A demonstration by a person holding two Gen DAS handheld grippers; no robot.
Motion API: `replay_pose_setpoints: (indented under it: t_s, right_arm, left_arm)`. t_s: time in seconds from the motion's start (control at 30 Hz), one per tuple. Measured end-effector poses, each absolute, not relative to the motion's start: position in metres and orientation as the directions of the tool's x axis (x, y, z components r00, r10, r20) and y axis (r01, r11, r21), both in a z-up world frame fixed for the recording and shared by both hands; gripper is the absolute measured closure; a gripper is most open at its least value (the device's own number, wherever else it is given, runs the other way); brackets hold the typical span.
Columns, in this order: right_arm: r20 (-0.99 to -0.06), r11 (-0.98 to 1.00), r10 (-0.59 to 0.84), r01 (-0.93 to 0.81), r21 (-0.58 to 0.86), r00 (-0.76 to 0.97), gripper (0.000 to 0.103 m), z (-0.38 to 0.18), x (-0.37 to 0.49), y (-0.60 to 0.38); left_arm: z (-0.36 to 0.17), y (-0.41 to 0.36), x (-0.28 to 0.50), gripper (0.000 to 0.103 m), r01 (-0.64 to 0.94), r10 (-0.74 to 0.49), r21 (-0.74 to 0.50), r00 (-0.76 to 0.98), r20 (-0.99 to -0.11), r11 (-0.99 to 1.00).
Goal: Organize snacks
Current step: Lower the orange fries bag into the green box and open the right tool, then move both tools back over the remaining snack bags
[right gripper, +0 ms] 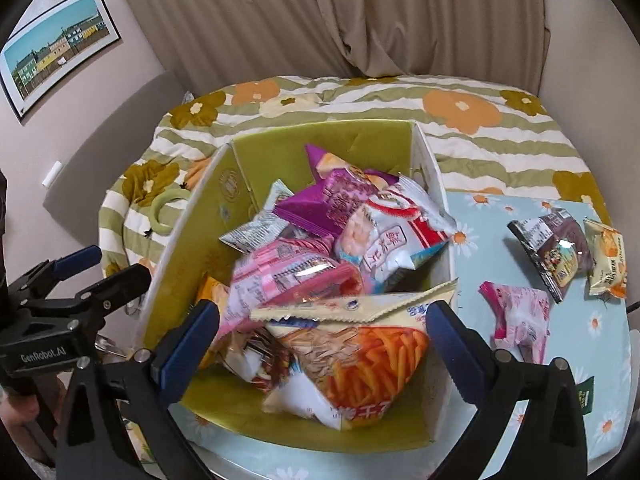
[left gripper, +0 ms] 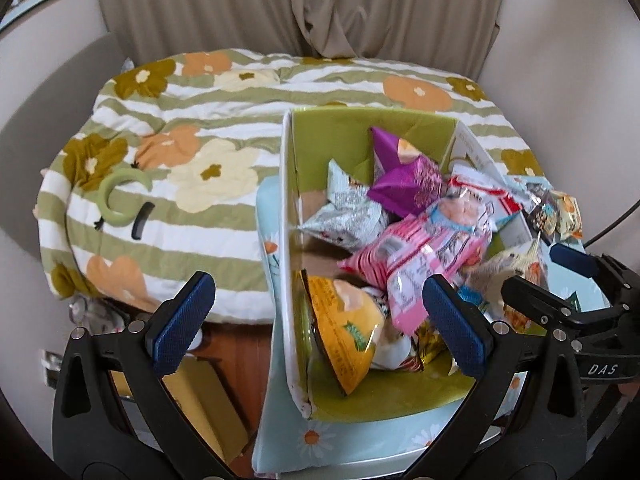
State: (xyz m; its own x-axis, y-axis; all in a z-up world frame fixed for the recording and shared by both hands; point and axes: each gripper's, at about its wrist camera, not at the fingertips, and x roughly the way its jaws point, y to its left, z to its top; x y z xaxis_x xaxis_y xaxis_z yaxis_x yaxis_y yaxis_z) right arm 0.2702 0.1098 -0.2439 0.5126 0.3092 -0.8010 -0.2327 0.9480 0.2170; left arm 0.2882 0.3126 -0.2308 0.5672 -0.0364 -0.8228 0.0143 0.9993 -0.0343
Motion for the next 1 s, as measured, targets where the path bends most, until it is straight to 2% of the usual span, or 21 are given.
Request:
replay_pose_setpoints:
  t_s: [0.2, 0.57, 0.8, 1.0]
  right_arm:
    - [-0.793, 0.95, 0.291, -0.262, 0.171, 0.535, 0.0, -0.241, 0.261, 0.107]
    - [-0.749, 0.916, 0.355, -0.37, 0.159, 0.559, 0.0, -0.211, 0.241, 0.089]
    - [-0.714, 0.902, 0.373, -0.411, 0.131, 0.593, 0.0, -0.189, 0.219, 0.048]
    - [-0.694, 0.915, 0.348, -0.39, 0.105, 0.63, 0.0, -0.176, 0.201, -0.003]
  left_arm:
    - [-0.234, 0.309, 0.283, 0.0, 0.008, -0.036, -0.037, 0.561, -0.827, 0.999]
    - [-0.197, 0.28, 0.261, 0.0, -0.054, 0.018, -0.02, 0.622, -0.783, 0.998]
    - [-0.177, 0.231, 0.241, 0.0, -0.078, 0.035, -0.021, 0.652, -0.758, 0.997]
    - [-0.166, 0.171, 0.22, 0.0, -0.049, 0.004, -0.04, 0.675, -0.738, 0.998]
